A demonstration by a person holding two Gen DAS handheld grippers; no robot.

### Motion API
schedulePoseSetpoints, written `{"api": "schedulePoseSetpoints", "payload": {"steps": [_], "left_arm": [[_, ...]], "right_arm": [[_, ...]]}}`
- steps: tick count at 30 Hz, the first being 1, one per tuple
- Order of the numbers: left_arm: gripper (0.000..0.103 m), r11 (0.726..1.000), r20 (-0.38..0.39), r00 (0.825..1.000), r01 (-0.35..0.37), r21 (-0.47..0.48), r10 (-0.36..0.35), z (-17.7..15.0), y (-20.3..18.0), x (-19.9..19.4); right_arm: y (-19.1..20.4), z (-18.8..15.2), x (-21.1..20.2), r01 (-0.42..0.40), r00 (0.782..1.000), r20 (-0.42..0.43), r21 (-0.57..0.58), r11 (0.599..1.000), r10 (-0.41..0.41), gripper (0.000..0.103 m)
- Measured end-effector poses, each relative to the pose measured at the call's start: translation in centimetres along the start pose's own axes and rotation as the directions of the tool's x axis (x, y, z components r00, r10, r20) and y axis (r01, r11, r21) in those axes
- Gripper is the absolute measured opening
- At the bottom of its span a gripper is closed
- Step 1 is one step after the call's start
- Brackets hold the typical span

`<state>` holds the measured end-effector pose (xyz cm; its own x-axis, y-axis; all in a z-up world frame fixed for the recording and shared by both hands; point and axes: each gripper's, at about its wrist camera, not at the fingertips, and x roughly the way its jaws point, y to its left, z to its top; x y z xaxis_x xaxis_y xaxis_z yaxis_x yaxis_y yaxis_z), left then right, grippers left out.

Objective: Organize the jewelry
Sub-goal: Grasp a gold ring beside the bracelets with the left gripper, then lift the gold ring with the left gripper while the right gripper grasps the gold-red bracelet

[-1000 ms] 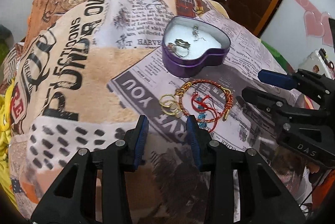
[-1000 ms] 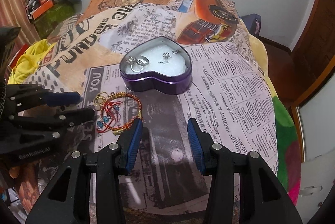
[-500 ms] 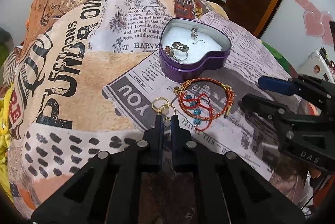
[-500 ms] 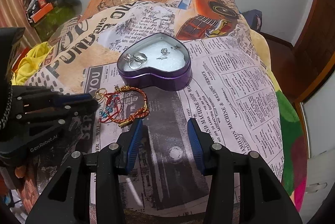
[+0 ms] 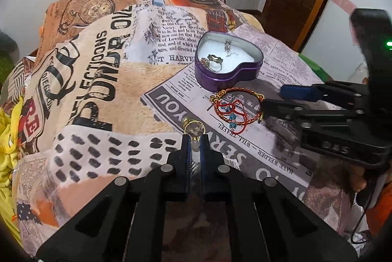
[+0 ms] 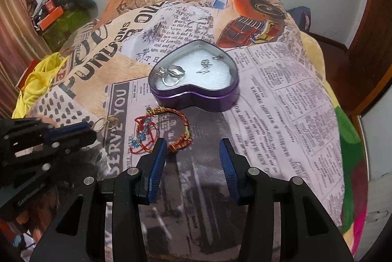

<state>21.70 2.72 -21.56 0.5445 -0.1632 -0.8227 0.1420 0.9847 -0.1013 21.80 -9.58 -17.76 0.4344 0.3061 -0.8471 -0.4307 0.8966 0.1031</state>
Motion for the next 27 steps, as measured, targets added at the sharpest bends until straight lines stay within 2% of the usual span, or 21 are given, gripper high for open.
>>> {"api": "schedulePoseSetpoints", "payload": {"steps": [7, 9, 12, 16, 27], "left_arm": [[0.005, 1.000, 0.042, 0.999, 0.002, -0.014, -0.001, 0.0, 0.6, -1.4], [0.005, 1.000, 0.043, 0.999, -0.002, -0.020, 0.003, 0.0, 0.7, -1.3], [0.005, 1.000, 0.040, 0.999, -0.002, -0.030, 0.004, -0.1, 0.9, -1.3], [0.005, 0.999, 0.047, 0.999, -0.003, -0.034, 0.004, -0.2, 0.9, -1.7], [0.005, 1.000, 0.093, 0.996, -0.010, -0.029, 0.012, 0.4, 0.2, -3.9]], "right_arm": [[1.4, 0.0, 1.6, 0.017, 1.000, -0.015, -0.045, 0.999, -0.018, 0.039], [1.5, -0.1, 1.9, 0.036, 0.999, -0.021, -0.061, 0.997, -0.038, 0.023], [1.3, -0.1, 1.9, 0.038, 0.999, -0.021, -0.067, 0.997, -0.039, 0.011], [1.4, -0.3, 1.4, 0.056, 0.998, -0.006, -0.076, 0.996, -0.057, 0.009], [1.9, 0.2, -2.7, 0.036, 0.995, 0.096, -0.065, 0.997, -0.029, 0.009]]}}
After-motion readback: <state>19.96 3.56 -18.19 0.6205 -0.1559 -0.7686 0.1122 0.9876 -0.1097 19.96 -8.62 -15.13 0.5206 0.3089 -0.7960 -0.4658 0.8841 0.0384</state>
